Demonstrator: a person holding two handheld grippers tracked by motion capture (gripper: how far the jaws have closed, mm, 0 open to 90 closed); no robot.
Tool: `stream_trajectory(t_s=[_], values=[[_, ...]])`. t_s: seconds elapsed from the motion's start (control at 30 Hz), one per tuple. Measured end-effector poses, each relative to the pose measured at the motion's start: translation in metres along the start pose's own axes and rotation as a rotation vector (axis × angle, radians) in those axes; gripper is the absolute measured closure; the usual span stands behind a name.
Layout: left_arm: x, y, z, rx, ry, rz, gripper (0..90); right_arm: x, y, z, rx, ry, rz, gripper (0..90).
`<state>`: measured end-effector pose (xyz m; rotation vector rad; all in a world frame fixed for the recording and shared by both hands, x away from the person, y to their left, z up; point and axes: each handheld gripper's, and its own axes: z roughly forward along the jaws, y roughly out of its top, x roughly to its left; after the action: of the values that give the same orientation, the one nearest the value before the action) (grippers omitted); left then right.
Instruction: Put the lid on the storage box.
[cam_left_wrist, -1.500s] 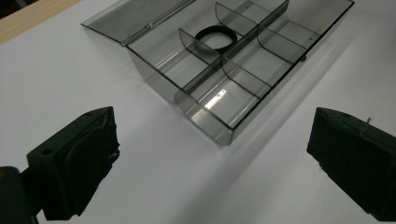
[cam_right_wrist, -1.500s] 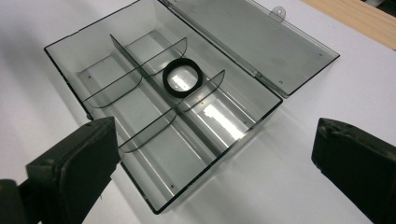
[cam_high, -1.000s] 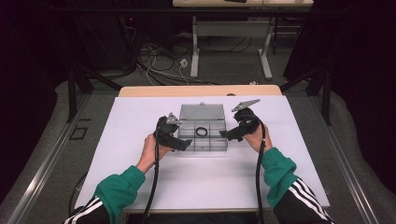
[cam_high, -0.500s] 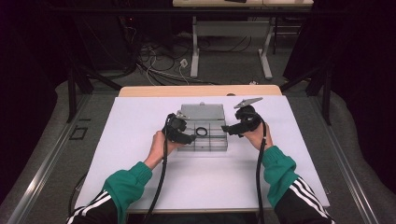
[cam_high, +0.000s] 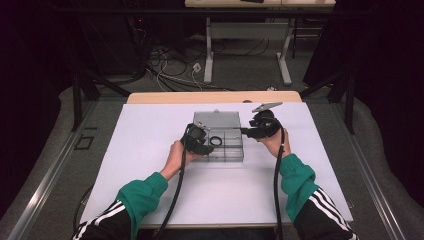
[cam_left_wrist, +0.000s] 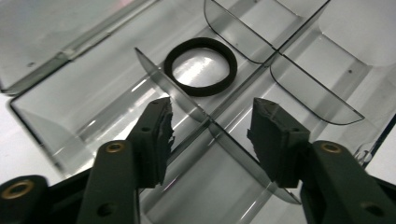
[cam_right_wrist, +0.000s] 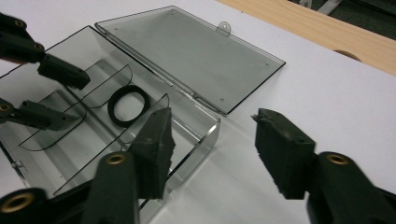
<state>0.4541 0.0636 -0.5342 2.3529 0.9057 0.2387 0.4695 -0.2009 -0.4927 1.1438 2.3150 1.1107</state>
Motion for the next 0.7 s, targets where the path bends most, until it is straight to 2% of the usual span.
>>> stream_trajectory(t_s=[0.1,0.2,0.33,0.53,0.63,0.7], values=[[0.0,0.0,0.003,0.006,0.018,0.011,53.7,-0.003,0.001,0.0,-0.006,-0.013,0.02,57.6],[-0.001,0.0,0.006,0.014,0.025,0.004,54.3,-0.007,0.003,0.004,-0.003,-0.034,0.037,67.5],[-0.001,0.001,0.007,0.021,0.027,0.011,54.1,-0.011,0.004,0.013,0.036,-0.047,0.051,79.5],[-0.001,0.002,0.007,0.029,0.027,0.017,54.7,-0.011,0.003,0.033,0.094,-0.073,0.031,87.7],[-0.002,0.003,0.007,0.036,0.025,0.019,55.1,-0.012,0.005,0.04,0.127,-0.068,0.067,89.2],[-0.003,0.003,0.007,0.03,0.031,0.023,56.5,-0.015,0.006,0.046,0.143,-0.07,0.074,90.0]])
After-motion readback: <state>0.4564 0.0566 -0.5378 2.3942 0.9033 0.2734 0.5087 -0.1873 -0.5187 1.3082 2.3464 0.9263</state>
